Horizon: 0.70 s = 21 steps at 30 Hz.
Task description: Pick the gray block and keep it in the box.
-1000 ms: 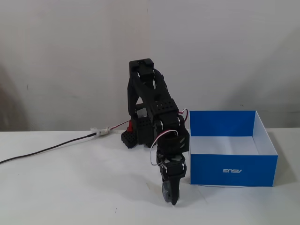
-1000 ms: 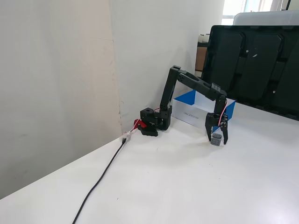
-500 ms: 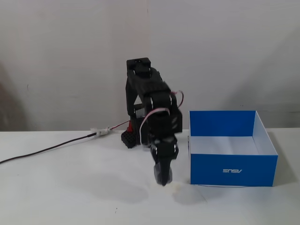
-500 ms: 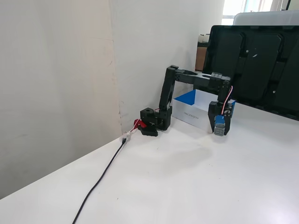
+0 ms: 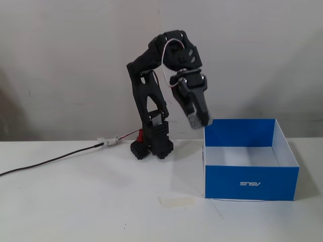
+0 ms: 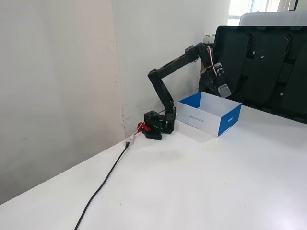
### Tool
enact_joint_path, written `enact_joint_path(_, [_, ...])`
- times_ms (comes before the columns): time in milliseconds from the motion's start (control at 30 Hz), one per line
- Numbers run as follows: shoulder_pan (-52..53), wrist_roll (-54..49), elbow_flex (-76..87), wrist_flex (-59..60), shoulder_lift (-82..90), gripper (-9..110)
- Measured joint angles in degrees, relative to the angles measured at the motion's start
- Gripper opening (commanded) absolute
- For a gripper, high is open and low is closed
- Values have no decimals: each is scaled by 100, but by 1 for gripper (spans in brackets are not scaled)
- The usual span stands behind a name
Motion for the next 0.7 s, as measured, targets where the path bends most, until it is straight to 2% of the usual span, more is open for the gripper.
enact_joint_path(200, [-1239,18,202,0,791,0])
enact_joint_path(467, [-2610,53,738,-237,853,0])
enact_joint_path(567, [-3085,53,817,-457,510,0])
enact_joint_path(700, [-3155,53,817,-554,-554,0])
